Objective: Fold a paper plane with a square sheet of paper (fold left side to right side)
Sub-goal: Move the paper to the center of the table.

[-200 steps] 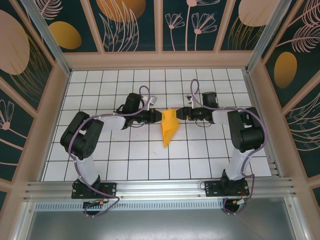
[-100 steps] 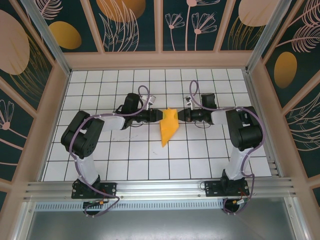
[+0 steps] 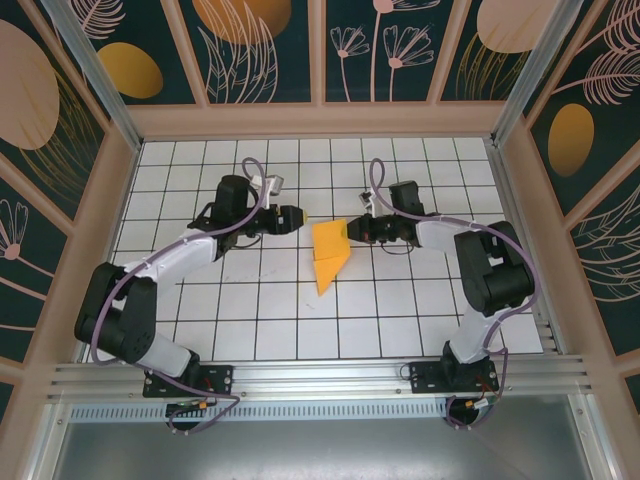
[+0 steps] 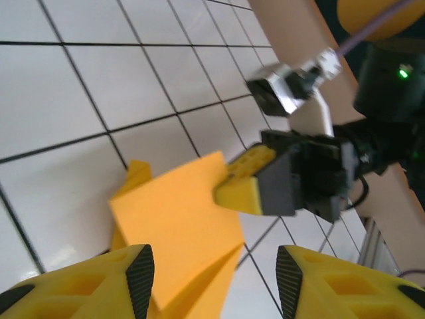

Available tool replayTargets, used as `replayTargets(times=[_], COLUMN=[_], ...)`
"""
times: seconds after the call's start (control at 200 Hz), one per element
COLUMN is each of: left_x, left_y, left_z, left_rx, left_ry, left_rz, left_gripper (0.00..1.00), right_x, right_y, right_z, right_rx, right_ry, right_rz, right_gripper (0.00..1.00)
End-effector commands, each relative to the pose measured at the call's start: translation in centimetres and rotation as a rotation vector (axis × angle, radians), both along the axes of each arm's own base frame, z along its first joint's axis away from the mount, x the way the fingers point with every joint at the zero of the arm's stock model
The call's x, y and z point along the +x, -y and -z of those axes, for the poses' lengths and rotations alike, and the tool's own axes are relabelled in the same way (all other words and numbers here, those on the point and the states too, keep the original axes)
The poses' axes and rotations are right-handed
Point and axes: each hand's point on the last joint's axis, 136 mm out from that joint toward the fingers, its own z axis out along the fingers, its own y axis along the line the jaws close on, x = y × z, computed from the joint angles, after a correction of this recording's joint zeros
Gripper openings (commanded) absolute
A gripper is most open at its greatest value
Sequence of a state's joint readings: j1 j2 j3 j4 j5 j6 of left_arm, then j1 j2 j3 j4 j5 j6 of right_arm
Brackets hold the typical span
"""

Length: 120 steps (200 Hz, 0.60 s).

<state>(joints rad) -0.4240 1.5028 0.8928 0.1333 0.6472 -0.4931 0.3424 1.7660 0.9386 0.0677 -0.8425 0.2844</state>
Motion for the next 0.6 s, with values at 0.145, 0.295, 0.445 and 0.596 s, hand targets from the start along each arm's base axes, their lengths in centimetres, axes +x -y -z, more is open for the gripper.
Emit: replayTargets(times=[0.145, 0.295, 0.445, 0.596], left_x=[-6.9, -6.9, -6.1, -5.4], left_y=[3.8, 3.9, 4.2, 4.3], left_z=[5.5, 8.3, 9.7, 11.7], left_rx=[0.01, 0.053, 0.084, 0.126], left_ry=[-0.185, -0.238, -0.25, -0.269], left_rz=[0.152, 0.136, 0.132, 0.118], left_gripper=[0.47, 0.43, 0.41, 0.39], right_x=[0.2, 0.3, 0.2, 0.2], right_y=[-0.5, -0.3, -0.2, -0.3], right_z=[0.1, 0.6, 1.1, 1.6], right_rx=[-0.069, -0.093, -0.101, -0.111], right_ry=[-0.072, -0.095, -0.108, -0.12], right_rz=[0.046, 0.065, 0.071, 0.071], right_gripper=[0.08, 0.09, 0.1, 0.1])
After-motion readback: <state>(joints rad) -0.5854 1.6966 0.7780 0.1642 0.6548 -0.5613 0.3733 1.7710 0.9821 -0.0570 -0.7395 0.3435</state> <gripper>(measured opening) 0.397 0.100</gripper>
